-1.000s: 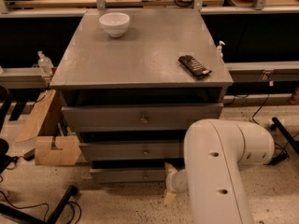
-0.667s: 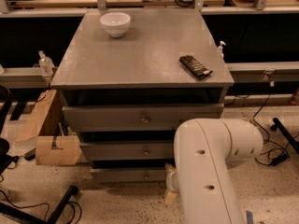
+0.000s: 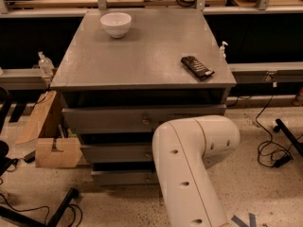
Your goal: Open bottom drawer
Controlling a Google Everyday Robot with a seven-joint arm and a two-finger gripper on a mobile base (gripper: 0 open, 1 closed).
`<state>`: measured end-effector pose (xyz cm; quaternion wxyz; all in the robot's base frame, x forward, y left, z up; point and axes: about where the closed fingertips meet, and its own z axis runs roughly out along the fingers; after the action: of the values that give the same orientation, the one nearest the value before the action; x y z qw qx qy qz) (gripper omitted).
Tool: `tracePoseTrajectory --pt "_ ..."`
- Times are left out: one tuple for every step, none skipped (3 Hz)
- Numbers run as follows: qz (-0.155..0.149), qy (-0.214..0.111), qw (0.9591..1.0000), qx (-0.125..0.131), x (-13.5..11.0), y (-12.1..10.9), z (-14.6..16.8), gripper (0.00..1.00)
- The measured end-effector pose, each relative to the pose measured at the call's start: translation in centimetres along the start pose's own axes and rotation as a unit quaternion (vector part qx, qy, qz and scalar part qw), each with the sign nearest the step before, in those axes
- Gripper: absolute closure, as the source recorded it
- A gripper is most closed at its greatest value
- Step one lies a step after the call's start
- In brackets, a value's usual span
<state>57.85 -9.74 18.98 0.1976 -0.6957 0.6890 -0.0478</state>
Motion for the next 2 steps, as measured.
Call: tracePoseTrajectory --pt "-0.004 0.01 0.9999 -0.004 0.26 0.0 0.84 0.0" --pt "-0.012 0.019 0.9997 -0.01 0.52 -0.21 1.74 0.0"
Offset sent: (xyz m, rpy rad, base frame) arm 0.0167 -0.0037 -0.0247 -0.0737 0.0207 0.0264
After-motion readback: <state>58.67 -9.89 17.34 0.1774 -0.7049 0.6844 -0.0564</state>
